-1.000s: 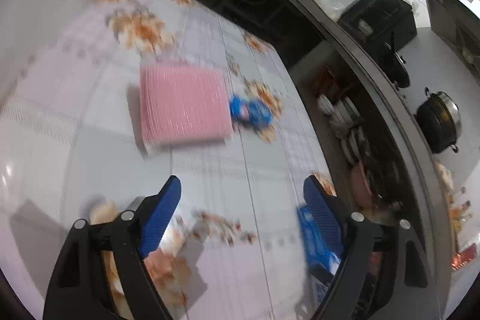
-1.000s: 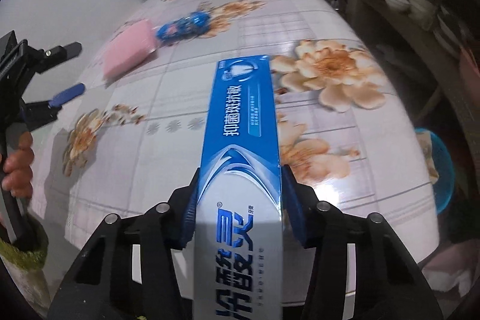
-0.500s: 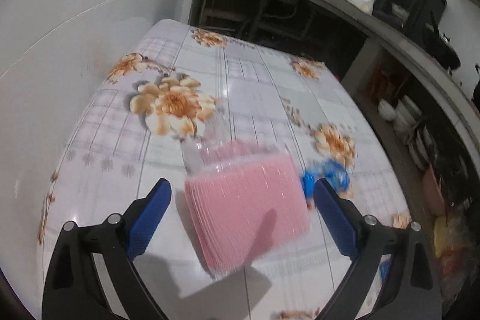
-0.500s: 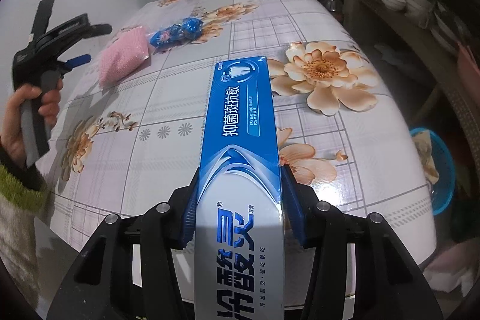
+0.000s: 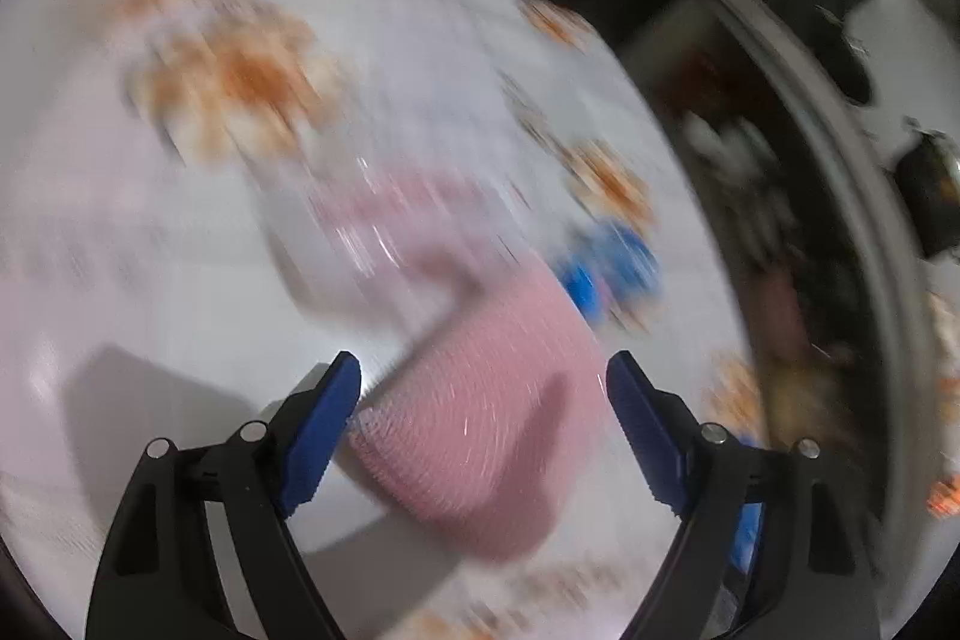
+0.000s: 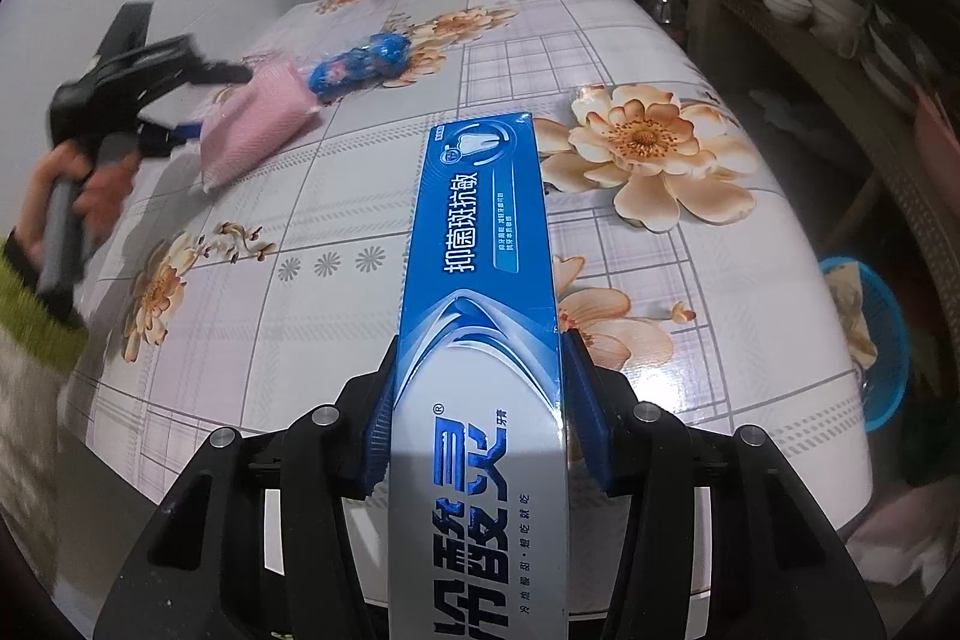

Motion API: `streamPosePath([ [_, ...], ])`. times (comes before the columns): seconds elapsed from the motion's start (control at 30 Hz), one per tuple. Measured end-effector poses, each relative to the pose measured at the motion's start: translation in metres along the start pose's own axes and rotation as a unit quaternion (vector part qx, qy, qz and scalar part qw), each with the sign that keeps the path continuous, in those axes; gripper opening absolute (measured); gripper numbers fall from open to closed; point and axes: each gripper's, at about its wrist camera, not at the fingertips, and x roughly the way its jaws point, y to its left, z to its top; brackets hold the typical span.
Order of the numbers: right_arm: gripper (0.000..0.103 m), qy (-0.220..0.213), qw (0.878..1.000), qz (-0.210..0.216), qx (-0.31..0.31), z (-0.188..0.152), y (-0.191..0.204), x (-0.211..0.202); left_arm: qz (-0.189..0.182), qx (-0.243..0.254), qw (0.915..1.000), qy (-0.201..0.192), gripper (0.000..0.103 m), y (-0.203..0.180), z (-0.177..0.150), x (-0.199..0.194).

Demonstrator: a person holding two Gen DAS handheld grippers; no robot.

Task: Collect trash
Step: 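Grasp the pink sponge with the left gripper while the right gripper holds the toothpaste box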

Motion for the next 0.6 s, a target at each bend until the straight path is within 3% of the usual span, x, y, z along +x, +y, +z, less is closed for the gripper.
streamPosePath([
  [0.17, 0.047, 0.002, 1.000, 0.004, 0.001, 0.000, -0.001, 0.000, -0.055, 0.025, 0.9976, 0.032, 0.081, -0.018, -0.045, 0.000],
  [0.23, 0.047, 0.002, 1.000, 0.008, 0.005, 0.001, -0.002, -0.001, -0.052, 0.037, 0.9977, 0.023, 0.082, -0.028, -0.054, -0.002],
  [0.4, 0.047, 0.002, 1.000, 0.014, 0.014, 0.000, -0.005, -0.001, 0.037, 0.066, 0.9970, -0.017, 0.091, -0.052, -0.057, 0.010],
  [0.6, 0.047, 0.001, 1.000, 0.014, 0.013, -0.001, -0.004, -0.001, 0.103, 0.074, 0.9910, -0.043, 0.097, -0.073, -0.046, 0.035],
])
